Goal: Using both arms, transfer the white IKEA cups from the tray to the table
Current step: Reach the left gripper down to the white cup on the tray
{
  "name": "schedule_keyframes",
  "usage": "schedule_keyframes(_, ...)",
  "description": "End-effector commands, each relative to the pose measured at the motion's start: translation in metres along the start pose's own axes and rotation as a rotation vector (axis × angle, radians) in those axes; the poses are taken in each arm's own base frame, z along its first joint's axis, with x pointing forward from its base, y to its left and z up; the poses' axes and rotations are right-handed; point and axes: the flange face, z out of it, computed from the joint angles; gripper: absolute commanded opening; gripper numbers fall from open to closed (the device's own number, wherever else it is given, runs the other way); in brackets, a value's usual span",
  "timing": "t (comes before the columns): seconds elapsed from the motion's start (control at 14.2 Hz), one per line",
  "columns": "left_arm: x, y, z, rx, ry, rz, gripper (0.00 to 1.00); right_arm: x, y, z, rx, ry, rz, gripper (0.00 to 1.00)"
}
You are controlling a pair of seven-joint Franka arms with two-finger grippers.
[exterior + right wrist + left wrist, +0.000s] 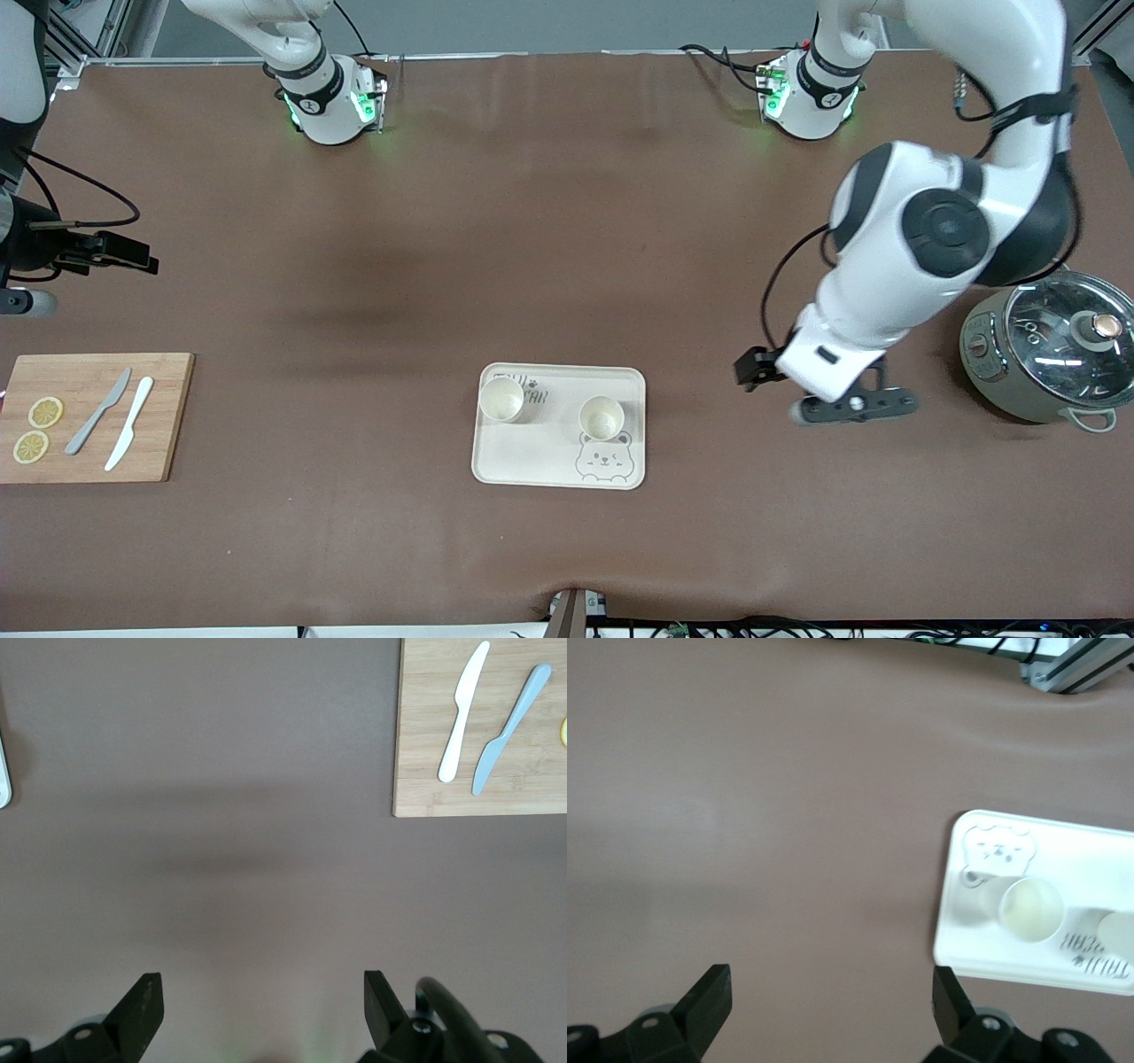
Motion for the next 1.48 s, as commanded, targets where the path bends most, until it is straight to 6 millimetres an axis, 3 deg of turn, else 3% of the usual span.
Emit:
schedule_keyframes(0.0,0.002,0.026,0.027,-0.015,0.022,-0.013,1.0,0.004,0.01,0.0,0.003,-0.006,0.007,1.0)
schedule_keyframes(0.14,-0.001,0.035,0.046,-0.016,0.014,0.005,1.0,0.008,0.016,0.008,0.007,-0.019,0.016,1.0)
schedule_keyframes(0.28,-0.008,0.057,0.067,-0.031,0.028,0.011,1.0,0.01,0.025,0.014,0.01,-0.028,0.031,1.0)
schedule_keyframes(0.49,-0.021,0.089,0.098,-0.057,0.054,-0.017,1.0,0.02,0.026,0.033,0.017,-0.063,0.041,1.0)
schedule_keyframes(0.78,-0.03,0.113,0.128,-0.103,0.099,-0.042,1.0,0.03,0.014,0.055,0.014,-0.109,0.021,1.0)
schedule_keyframes(0.92,-0.029,0.115,0.142,-0.114,0.112,-0.042,1.0,0.036,0.001,0.061,0.006,-0.111,-0.001,1.0)
schedule_keyframes(1.27,-0.029,0.116,0.17,-0.138,0.133,-0.055,1.0,0.053,-0.003,0.089,0.057,-0.123,0.006,1.0)
schedule_keyframes(1.41,-0.03,0.118,0.181,-0.145,0.14,-0.052,1.0,0.058,-0.015,0.099,0.075,-0.133,-0.008,1.0)
